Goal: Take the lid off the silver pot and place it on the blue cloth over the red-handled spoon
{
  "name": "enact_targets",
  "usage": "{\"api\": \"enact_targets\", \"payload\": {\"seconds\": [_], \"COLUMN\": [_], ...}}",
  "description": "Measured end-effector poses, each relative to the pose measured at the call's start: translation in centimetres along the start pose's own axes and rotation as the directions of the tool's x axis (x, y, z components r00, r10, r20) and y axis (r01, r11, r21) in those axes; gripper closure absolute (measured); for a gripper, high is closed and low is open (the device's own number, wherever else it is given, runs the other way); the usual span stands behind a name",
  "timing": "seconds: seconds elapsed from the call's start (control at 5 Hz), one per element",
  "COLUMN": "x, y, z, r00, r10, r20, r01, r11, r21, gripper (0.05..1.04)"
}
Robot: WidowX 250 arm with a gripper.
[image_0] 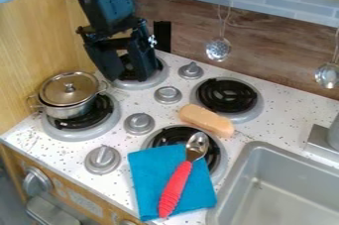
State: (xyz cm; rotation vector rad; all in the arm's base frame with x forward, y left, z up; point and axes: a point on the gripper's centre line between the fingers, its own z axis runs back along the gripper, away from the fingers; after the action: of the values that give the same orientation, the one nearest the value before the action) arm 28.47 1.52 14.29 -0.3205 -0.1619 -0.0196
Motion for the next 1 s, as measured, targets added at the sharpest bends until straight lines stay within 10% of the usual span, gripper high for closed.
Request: {"api": "enact_targets", "payload": {"seconds": [0.4,1.0], "x": [0.6,5.3], "y": [1.6,8.5], "z": [-1.3,-1.1], "r00": [0.997,0.941], "r10": [0.068,0.260], "r20": [-0.037,0.217], "r01": [-0.068,-0.304], "r11": [0.998,0.931], "r21": [0.003,0.201], "gripper": [0.082,0.082]}}
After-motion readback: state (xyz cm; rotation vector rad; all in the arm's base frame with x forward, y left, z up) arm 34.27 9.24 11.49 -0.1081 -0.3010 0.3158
